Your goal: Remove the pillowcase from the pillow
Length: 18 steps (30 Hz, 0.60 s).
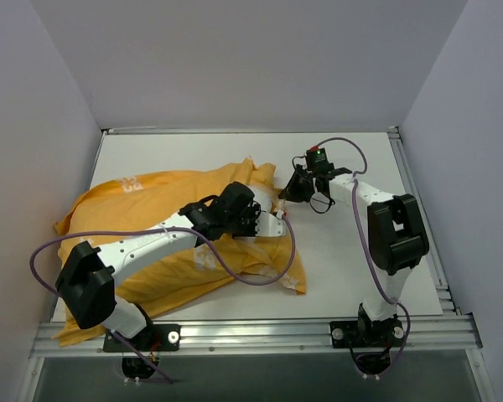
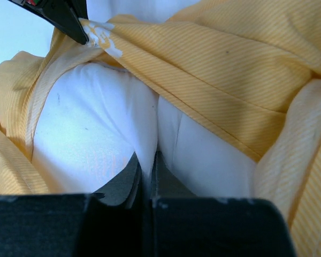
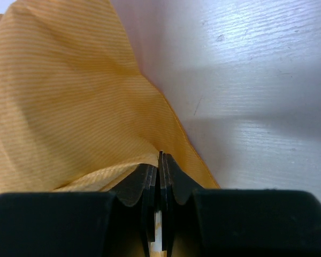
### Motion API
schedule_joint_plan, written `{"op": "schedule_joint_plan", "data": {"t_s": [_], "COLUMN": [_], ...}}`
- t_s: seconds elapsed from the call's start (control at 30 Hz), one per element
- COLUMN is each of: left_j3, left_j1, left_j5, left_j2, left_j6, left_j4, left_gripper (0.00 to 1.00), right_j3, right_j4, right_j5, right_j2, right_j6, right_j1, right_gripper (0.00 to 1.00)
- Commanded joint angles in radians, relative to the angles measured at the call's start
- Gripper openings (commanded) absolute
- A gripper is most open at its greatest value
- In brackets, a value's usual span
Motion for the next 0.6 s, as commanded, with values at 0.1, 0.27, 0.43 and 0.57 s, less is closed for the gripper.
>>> {"op": "schedule_joint_plan", "data": {"t_s": [0.1, 0.27, 0.43, 0.57], "left_j3": [0.092, 0.295, 0.394, 0.452], "left_j1": [0.100, 0.257, 0.387, 0.507], "left_j5": [0.264, 0.433, 0.562, 0.625], "left_j2": [-0.090, -0.084, -0.086, -0.077], "left_j6": [-0.056, -0.112, -0.172, -0.272], "left_j4": [-0.462, -0.477, -0.500, -0.416], "left_gripper": [0.02, 0.02, 0.02, 0.02], "right_j3": [0.111, 0.027, -0.075, -0.145], "right_j4": [0.079, 0.093, 0.154, 0.159], "right_j5": [0.350, 0.293, 0.270, 0.292], "right_j2": [0.125, 0.198, 0.161, 0.092], "right_j6": [-0.066, -0.067, -0.057, -0.083], "right_j1": [-0.127, -0.130, -0.129, -0.119], "right_gripper": [0.00, 0.00, 0.00, 0.00]}}
